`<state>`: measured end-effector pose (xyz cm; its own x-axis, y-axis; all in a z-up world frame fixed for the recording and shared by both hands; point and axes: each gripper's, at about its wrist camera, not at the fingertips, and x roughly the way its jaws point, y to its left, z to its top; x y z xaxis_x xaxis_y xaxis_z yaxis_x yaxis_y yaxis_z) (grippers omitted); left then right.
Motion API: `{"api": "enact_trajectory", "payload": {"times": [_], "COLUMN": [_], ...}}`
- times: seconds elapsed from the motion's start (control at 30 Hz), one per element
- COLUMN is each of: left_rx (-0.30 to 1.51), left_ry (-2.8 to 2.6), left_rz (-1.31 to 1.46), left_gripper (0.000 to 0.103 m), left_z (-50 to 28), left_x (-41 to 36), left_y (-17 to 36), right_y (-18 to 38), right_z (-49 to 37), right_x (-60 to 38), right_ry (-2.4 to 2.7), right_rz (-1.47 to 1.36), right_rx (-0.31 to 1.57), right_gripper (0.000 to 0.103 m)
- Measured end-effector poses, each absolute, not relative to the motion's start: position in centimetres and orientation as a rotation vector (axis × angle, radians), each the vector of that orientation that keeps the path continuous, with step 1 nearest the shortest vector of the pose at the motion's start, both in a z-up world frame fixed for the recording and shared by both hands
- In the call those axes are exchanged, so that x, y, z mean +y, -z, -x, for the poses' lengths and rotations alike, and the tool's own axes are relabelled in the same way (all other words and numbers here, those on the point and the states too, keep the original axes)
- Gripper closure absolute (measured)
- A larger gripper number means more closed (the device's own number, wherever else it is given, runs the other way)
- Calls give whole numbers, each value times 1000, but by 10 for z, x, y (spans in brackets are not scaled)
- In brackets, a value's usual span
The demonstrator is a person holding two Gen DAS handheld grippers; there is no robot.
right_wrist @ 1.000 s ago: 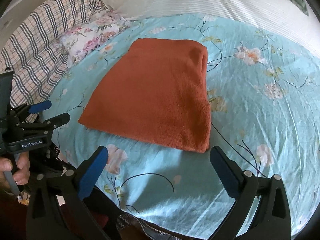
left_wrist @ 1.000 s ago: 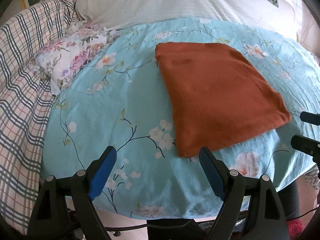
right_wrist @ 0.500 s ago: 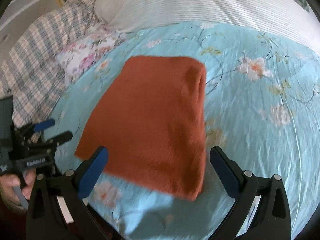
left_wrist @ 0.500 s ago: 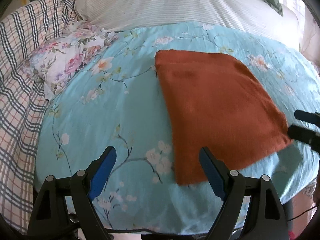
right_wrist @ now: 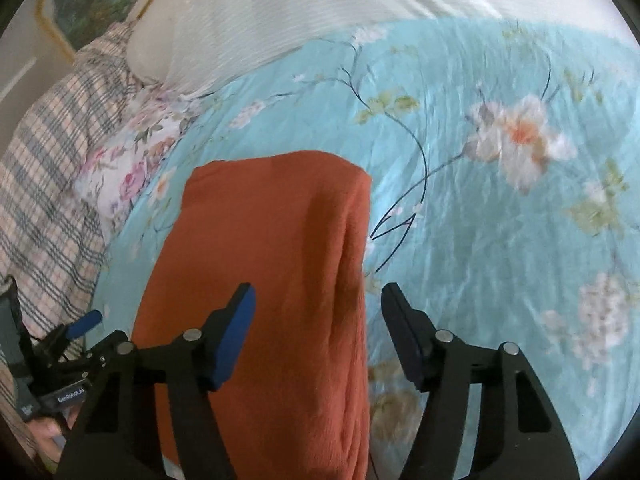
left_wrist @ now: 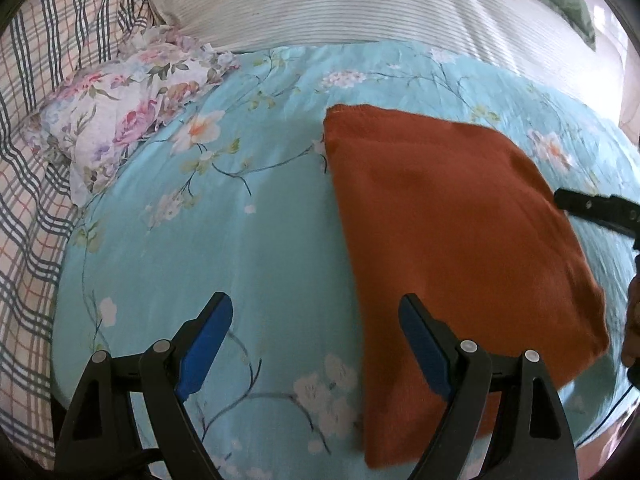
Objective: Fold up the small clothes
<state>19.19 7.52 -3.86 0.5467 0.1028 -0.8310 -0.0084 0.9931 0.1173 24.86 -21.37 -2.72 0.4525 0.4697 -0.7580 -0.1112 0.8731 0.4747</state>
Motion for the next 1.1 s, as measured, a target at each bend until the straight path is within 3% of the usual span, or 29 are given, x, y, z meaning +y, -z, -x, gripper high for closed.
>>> {"api": "enact_trajectory", "payload": {"times": [0.03, 0.1, 0.13, 0.23, 0.53, 0.77, 0.83, 0.9, 0.93, 1.1], "left_rx": [987, 996, 1003, 1011, 1008, 1015, 1013, 1012, 1012, 1014], "left_ry": [-67, -69, -63, -56, -50, -51, -51, -50, -51, -45], "left_rz": [-91, -69, -56, -47, -129, -100, -97, -87, -79, -45], "left_gripper": [17, 17, 17, 19, 19, 19, 19, 19, 19, 18], "left_z": [-197, -205, -209, -213, -215, -208, -204, -199, -195, -178], "left_x": [77, 80, 81, 80, 62, 66, 67, 69, 70, 76], "left_y": [40, 46, 49, 50, 66, 59, 57, 54, 53, 49], "right_y": [33, 27, 21, 4, 34, 19, 12, 5, 0, -13], "right_z": [-251, -246, -243, -235, -244, -229, -221, -213, -206, -182], "right_x": [-211, -208, -208, -213, -209, -216, -217, -218, -217, -206], "right_ry": [-392, -391, -388, -383, -326, -298, -292, -295, -301, -332], "right_rz": [-402, -388, -377, -368, -323, -326, -328, -326, -322, -292], "right_rx": [1065, 1037, 1016, 957, 1032, 1014, 1004, 995, 982, 974], "right_gripper": [72, 79, 88, 89, 89, 86, 79, 55, 51, 50]}}
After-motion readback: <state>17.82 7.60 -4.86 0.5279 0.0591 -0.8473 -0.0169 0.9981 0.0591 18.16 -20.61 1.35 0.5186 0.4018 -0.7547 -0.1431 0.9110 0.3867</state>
